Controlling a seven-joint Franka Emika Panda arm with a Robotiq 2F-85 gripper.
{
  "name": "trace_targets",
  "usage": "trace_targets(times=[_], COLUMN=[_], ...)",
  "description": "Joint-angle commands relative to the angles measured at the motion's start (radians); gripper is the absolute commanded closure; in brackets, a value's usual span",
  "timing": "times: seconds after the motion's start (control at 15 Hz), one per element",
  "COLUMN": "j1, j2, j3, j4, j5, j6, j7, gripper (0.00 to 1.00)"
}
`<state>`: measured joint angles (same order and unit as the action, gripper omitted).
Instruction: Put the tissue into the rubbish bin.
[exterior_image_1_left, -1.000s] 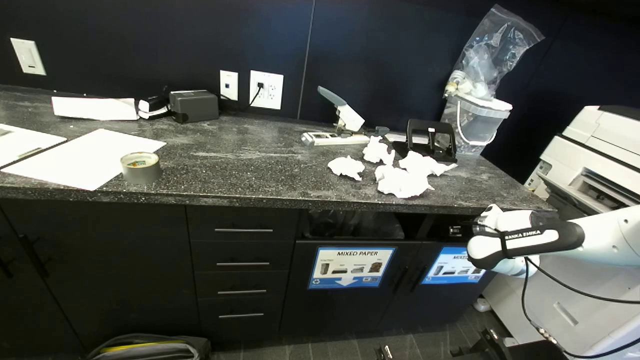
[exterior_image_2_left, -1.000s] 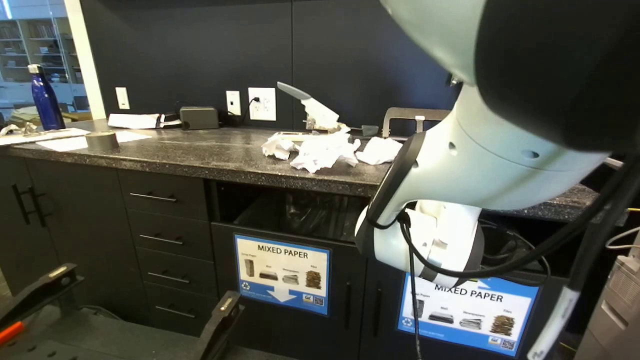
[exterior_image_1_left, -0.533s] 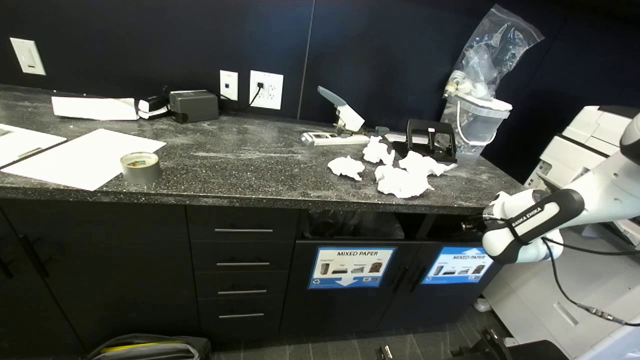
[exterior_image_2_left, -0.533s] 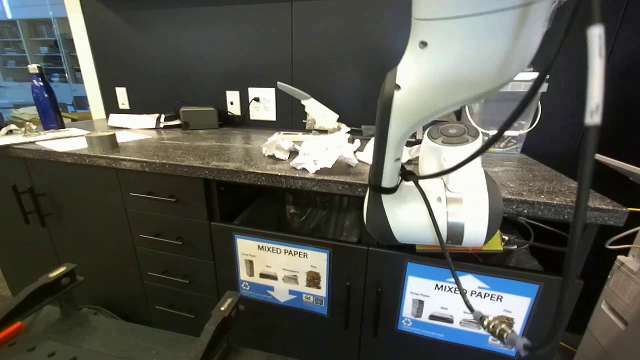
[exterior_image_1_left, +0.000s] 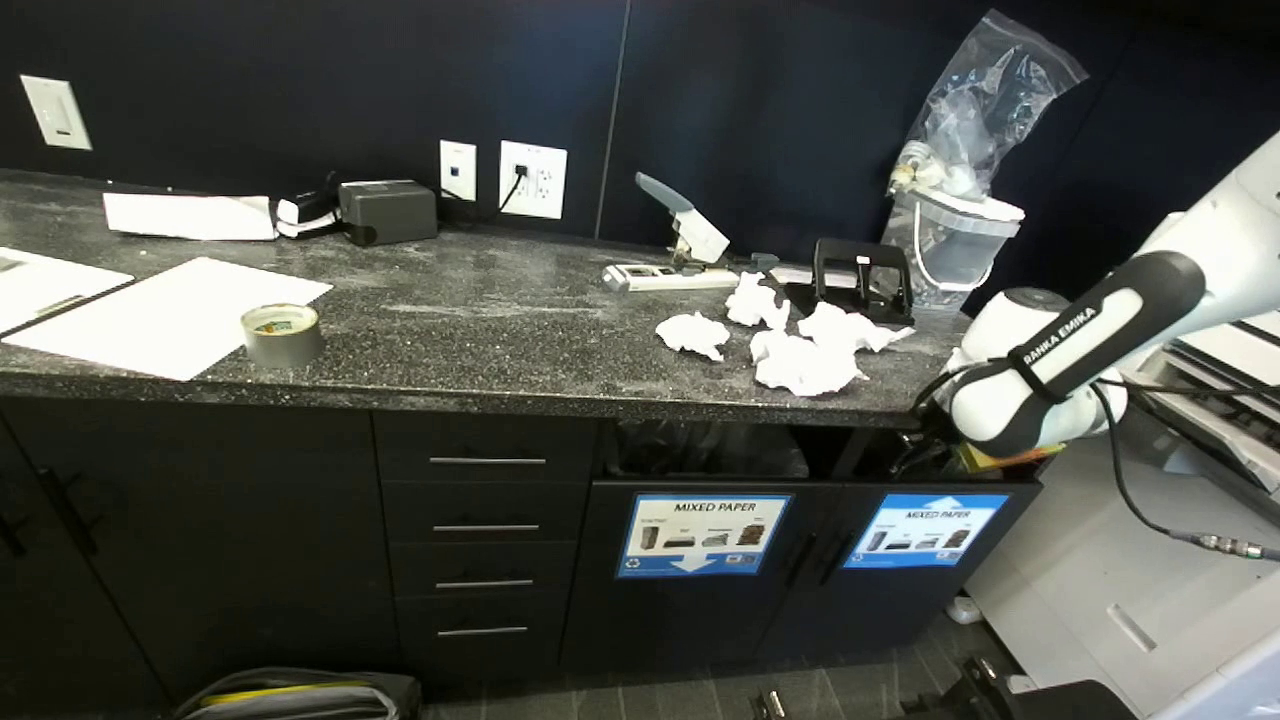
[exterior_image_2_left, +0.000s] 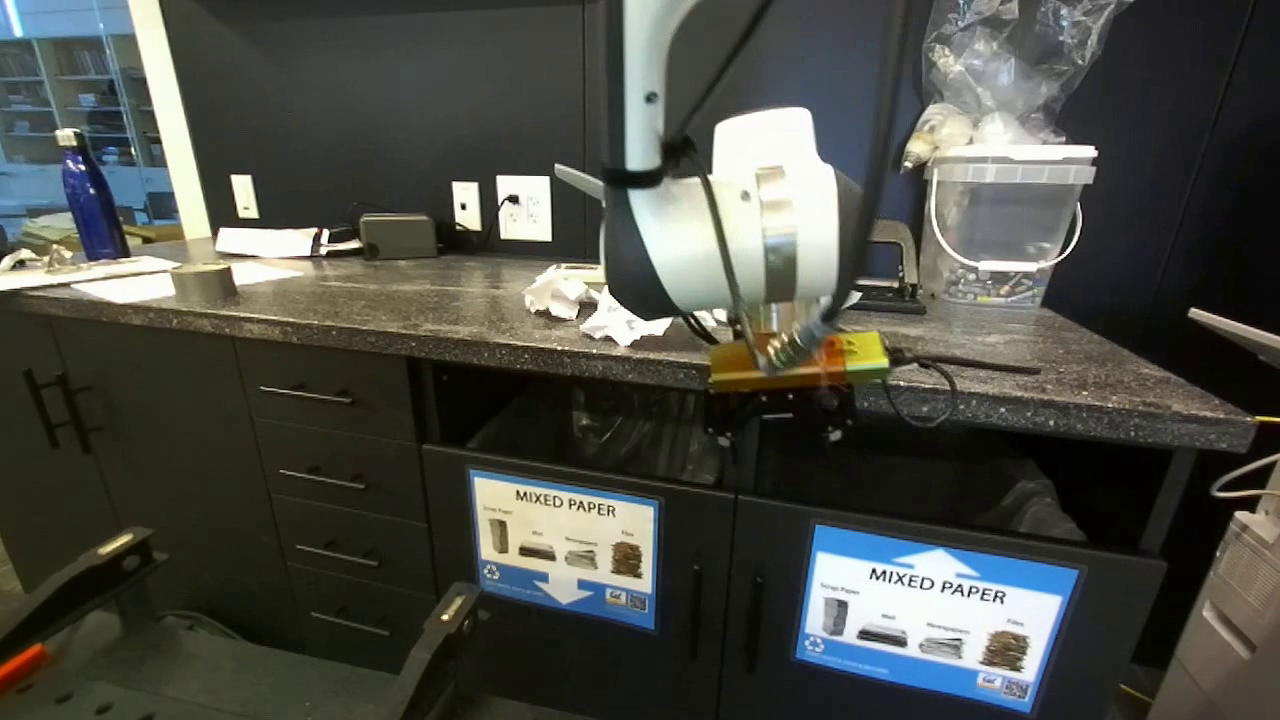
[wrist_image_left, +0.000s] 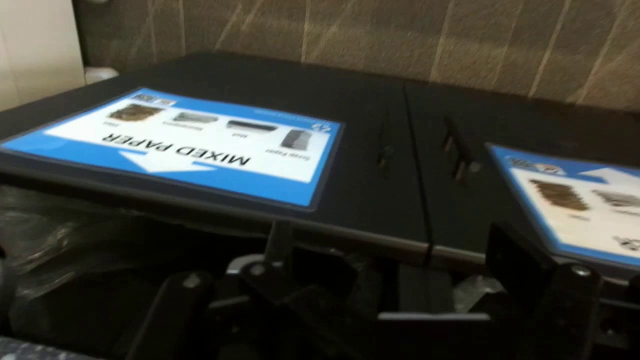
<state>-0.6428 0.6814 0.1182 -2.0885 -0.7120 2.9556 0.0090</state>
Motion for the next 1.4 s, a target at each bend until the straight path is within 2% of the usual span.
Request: trace_targets(times=[0.0, 0.13, 0.33, 0.6, 0.73, 0.93, 1.13, 1.33], j1=[0.139, 0.244, 0.38, 0.456, 0.465, 0.444, 0.389, 0.325], j2=[-0.239, -0.324, -0.442, -0.448, -0.406, -0.323, -0.204, -0.073], j3=[-0.006, -0.043, -0.094, -0.162, -0.198, -0.223, -0.202, -0.14], j4=[-0.164, -0.177, -0.141, -0.014, 0.064, 0.166, 0.307, 0.478], j5=[0.247, 0.334, 0.351, 0.325, 0.3, 0.322, 0.416, 0.508], j6=[-0.232, -0.284, -0.358, -0.365, -0.337, -0.336, -0.369, -0.416], j7=[-0.119, -0.173, -0.196, -0.206, -0.221, -0.337, -0.49, -0.667], gripper=[0.0, 0.0, 0.0, 0.0, 0.0, 0.0, 0.0, 0.0])
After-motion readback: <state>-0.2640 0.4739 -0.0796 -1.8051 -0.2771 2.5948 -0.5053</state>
